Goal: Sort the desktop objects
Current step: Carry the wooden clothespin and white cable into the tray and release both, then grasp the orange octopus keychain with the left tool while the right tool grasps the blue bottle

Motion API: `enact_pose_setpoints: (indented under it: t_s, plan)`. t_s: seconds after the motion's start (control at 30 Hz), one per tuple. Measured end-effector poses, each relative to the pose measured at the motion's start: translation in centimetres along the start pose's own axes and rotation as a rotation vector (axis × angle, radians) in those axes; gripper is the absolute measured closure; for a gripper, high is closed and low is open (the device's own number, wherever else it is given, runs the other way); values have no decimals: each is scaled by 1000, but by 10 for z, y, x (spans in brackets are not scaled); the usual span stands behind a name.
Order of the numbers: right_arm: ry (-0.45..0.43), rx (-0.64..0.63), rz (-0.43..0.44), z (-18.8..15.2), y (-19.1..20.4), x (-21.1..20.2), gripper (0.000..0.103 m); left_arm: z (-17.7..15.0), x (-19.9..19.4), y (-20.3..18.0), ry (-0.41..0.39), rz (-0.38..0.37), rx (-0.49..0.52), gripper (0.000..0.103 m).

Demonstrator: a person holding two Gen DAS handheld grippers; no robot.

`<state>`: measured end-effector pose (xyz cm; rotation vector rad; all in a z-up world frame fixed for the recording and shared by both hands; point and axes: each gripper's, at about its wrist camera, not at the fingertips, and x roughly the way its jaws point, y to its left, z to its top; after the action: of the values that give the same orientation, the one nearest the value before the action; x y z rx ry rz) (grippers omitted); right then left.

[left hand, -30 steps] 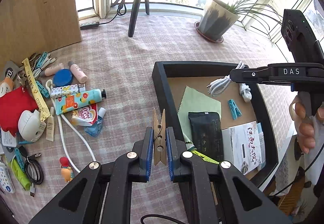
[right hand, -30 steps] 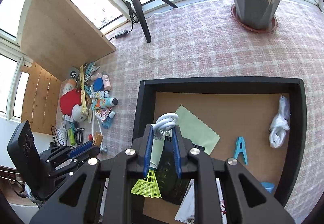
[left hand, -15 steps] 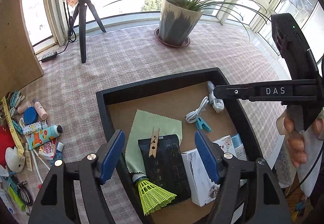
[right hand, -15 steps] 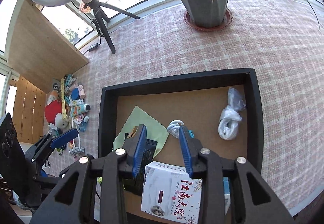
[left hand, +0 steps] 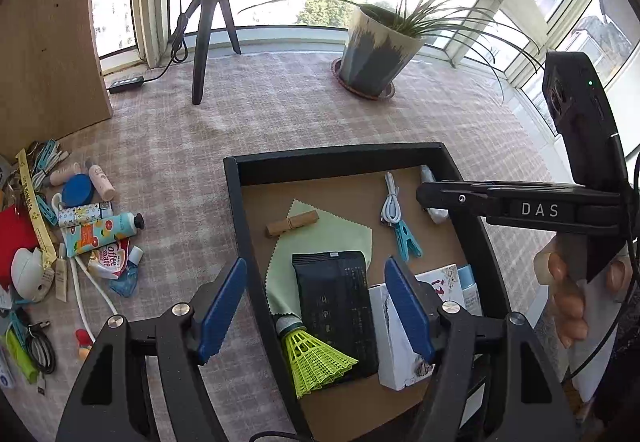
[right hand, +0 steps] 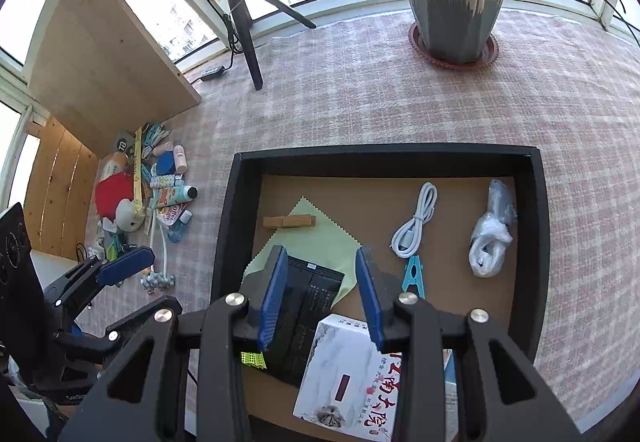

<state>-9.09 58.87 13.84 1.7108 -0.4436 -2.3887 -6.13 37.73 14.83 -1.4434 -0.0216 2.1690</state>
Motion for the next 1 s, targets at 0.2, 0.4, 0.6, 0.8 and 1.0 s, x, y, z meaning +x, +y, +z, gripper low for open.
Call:
enact_pose_setpoints:
  t_s: [0.2, 0.4, 0.6, 0.8, 1.0]
  plan:
    - [21, -14, 17, -2, 7, 10, 68, -20, -4, 28, 0, -30, -99, 33]
    - [31, -42, 23, -1, 20, 16, 68, -37, -3, 48, 34, -33, -127, 33]
    - [41, -78, 29, -3, 36, 23, 68, -47, -12, 82, 3, 52, -174, 33]
    - [55, -178, 35, -4, 71, 35, 68, -64, -27, 136, 7, 229, -191, 33]
    - [110, -298, 84, -1, 126, 61, 68, -93, -31, 183, 51, 293, -236, 33]
